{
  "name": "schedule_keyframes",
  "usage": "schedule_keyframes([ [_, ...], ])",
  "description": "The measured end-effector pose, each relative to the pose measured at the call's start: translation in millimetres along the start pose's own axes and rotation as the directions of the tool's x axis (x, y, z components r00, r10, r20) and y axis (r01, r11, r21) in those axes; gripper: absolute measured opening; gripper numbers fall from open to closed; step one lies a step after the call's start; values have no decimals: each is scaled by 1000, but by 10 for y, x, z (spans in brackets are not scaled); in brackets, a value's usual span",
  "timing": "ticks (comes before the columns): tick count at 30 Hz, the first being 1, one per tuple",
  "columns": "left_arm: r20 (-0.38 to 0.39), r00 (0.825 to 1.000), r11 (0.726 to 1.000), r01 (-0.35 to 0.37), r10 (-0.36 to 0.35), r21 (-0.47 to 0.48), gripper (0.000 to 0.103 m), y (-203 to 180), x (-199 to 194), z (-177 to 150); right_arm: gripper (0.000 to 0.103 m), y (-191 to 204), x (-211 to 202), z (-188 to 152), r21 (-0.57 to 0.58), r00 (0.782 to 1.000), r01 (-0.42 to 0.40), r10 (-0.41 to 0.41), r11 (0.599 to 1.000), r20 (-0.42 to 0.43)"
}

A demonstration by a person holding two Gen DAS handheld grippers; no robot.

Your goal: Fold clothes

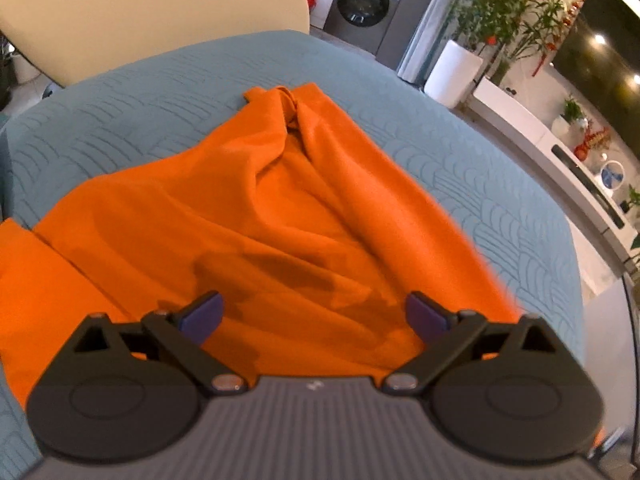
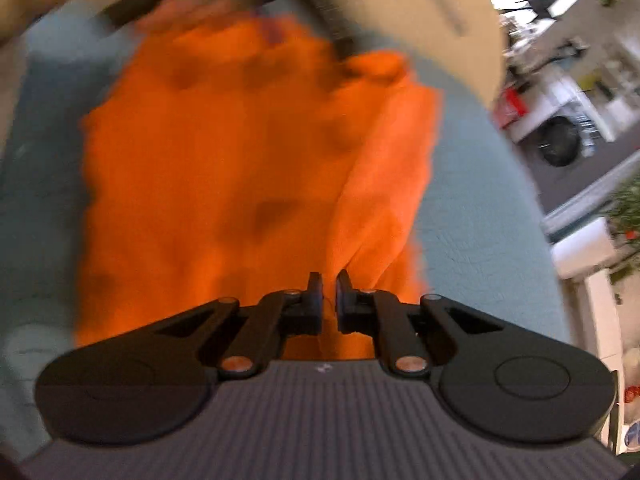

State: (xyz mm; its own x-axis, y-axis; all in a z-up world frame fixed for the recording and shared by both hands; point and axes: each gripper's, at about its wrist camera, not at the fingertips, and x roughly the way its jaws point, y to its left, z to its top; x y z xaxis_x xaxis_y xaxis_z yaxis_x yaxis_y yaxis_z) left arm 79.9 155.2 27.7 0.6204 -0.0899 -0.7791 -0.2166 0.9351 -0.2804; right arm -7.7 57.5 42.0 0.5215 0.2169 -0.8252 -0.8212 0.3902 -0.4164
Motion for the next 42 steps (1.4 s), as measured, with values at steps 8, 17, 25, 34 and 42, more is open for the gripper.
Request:
schedule_keyframes([
  [8, 10, 999, 996, -34, 35, -87, 99, 325, 55, 174, 45, -556, -353, 337, 287, 984, -156, 123, 945, 129],
  [17, -63, 998, 987, -36, 26, -156, 103, 626, 296, 310, 61, -1945, 683, 1424, 541, 979, -123, 12, 832, 204],
  [25, -49, 998, 994, 43, -48, -103, 103, 626, 344, 369, 60, -2482, 2154, 1730, 694, 979, -179, 199, 697, 52],
  [34, 32, 999, 990, -6, 10, -140, 103, 895, 152, 544, 5, -2283, 1609, 1919, 480, 922, -350, 206, 804, 326],
  [42, 143, 981, 944, -79, 131, -322, 103, 1403, -362, 724, 9, -813, 1120, 2006, -16, 884, -366, 353, 930, 306],
])
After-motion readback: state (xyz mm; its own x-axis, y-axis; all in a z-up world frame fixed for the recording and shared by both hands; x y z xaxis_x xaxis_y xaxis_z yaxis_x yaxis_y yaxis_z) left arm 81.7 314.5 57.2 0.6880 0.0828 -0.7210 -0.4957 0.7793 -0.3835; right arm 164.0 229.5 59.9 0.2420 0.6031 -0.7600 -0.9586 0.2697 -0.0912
